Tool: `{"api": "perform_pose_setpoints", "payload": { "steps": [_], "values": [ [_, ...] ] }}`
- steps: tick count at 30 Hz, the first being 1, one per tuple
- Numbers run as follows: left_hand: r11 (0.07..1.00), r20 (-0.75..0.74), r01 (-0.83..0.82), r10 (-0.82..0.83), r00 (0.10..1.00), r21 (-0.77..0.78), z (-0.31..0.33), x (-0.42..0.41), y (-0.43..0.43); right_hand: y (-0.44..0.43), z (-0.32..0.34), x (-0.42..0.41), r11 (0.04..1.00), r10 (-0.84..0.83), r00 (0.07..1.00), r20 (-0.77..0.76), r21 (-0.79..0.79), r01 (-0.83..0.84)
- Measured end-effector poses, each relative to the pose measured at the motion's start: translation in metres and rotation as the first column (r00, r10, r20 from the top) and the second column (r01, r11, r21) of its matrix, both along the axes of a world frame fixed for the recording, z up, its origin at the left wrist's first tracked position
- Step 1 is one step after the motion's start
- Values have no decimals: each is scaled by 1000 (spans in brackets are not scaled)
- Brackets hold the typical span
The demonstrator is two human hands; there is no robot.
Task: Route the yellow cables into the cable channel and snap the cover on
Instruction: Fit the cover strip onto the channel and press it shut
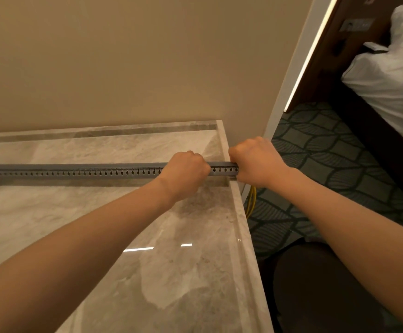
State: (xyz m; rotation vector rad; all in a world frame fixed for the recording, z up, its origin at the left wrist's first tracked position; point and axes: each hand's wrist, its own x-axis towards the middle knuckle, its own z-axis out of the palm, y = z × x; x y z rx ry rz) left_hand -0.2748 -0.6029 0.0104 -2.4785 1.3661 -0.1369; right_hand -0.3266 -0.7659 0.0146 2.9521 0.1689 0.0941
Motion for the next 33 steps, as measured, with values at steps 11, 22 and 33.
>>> {"api": "perform_pose_setpoints", "payload": {
  "steps": [11,22,33],
  "values": [
    [1000,-10,-7,7,1000,7,2,6,-2,-1,2,2,1000,17,1000,-10,4,-17],
    [998,20,-7,8,1000,-56,-3,7,1,4,5,-4,993,54,998,-30,-104,-57],
    [973,-128,-120,95,987,-200,-26,22,28,5,-22,-21,1000,-2,996,84,7,1]
  ]
}}
